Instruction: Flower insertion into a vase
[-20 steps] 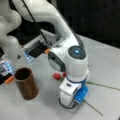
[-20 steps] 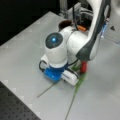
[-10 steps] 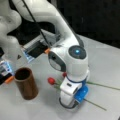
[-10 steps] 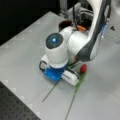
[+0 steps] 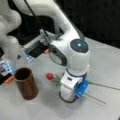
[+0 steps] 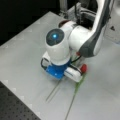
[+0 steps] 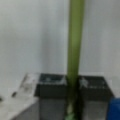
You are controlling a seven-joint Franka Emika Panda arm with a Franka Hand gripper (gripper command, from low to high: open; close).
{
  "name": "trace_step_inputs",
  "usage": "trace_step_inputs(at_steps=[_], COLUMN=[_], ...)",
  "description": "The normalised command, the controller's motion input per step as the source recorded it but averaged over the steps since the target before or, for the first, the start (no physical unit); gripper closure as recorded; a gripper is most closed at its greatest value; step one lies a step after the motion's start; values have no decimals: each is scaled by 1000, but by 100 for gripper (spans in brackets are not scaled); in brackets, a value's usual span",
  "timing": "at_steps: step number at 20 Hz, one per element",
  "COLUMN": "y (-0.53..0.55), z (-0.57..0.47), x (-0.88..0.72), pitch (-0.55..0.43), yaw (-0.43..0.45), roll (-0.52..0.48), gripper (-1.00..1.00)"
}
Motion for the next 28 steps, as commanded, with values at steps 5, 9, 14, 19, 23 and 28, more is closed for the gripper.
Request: trace_step_inputs(at_steps=[5, 9, 14, 19, 23, 28], y=[-86, -94, -112, -173, -232, -209], z=[260, 313, 308, 211, 273, 250], x=[-224, -352, -404, -395, -505, -550], pitch=[-95, -146, -137, -132, -137, -128], yaw=[-82, -102, -53, -15, -8, 27], roll=[155, 210, 200, 123, 21, -1], gripper=[100, 100, 100, 100, 100, 100])
